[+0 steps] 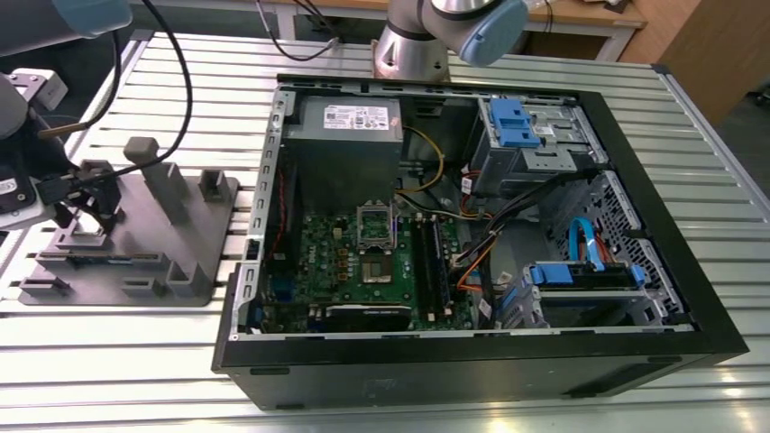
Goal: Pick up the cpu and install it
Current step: 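Pick up the cpu and move it towards the insertion slot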
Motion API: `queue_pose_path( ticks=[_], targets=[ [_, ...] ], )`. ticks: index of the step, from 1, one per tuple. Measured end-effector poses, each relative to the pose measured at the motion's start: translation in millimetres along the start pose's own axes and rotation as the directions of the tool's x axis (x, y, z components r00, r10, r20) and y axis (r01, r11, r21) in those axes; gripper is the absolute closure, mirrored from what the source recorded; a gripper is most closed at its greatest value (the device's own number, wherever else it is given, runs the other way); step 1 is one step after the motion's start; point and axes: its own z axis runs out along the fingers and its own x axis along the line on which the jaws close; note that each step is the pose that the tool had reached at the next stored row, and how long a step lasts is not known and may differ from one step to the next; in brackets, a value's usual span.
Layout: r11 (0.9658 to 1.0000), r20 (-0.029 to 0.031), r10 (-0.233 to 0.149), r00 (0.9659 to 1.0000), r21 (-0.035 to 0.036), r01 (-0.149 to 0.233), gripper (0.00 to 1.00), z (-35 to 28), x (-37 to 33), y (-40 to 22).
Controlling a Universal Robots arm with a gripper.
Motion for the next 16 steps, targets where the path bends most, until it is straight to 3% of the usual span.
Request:
queue_pose_path(
  ticks=[16],
  targets=[
    [1.0000, 0.0002, 0.000, 1.0000, -0.0002, 0.000, 0.40, 5.7, 1.1, 0.2]
  ],
)
